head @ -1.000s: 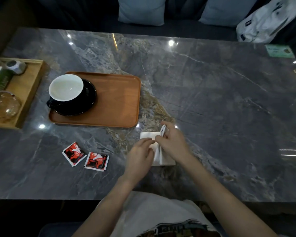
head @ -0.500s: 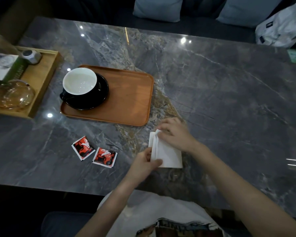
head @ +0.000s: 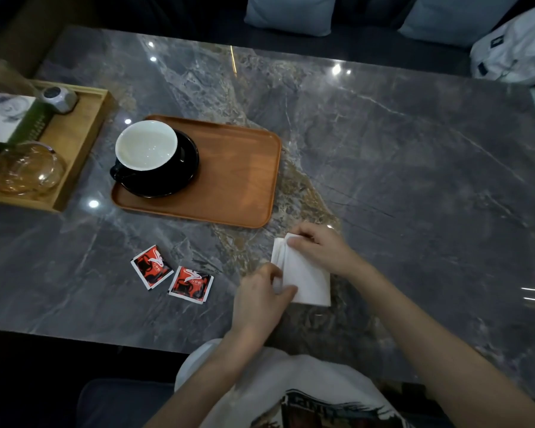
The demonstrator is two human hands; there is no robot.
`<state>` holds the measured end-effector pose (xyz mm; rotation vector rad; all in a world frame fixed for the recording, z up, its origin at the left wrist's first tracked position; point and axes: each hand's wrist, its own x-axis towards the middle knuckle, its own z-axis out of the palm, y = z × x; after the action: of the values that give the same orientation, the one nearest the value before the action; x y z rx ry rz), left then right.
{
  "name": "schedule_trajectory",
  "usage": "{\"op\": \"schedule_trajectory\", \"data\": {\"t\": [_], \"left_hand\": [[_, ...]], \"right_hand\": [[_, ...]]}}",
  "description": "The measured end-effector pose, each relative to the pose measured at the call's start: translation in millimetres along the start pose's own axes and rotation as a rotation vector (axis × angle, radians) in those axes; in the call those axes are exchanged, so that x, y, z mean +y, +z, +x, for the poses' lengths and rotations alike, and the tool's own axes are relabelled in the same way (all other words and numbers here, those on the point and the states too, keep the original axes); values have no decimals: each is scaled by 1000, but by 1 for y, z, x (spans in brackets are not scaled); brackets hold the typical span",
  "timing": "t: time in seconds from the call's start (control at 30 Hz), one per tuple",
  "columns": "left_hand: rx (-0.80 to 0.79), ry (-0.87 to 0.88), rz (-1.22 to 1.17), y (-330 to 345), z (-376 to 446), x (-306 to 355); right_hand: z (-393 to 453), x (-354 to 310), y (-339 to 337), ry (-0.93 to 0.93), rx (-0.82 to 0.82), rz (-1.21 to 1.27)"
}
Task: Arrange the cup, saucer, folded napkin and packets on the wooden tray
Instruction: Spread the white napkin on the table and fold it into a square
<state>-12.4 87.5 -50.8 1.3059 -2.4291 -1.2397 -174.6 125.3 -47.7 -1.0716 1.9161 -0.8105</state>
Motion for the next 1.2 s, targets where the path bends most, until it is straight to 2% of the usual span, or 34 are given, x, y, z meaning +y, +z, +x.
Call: {"op": "schedule_trajectory", "data": {"t": [0.1,0.4,0.7,0.83,0.97,1.1,1.2], "left_hand": [[-25,-6,66,1,2,2],[-160,-45,42,-1,9,4],[-265,-370,-388,-2,10,-4],[-261,-434,-427,-2,9,-7],[-228,-420,-381,-2,8,-8],[-232,-405,-284,-1,8,-11],[-223,-384,-141,-3,10,-14]], "right_hand": [[2,2,4,-12,26,-45],[7,16,12,-50,69,-104],[6,19,30,-45,191,-342],[5,19,37,-57,228,-456],[6,21,43,-73,288,-556],[3,24,48,-105,424,-706],[4,25,49,-57,414,-808]]}}
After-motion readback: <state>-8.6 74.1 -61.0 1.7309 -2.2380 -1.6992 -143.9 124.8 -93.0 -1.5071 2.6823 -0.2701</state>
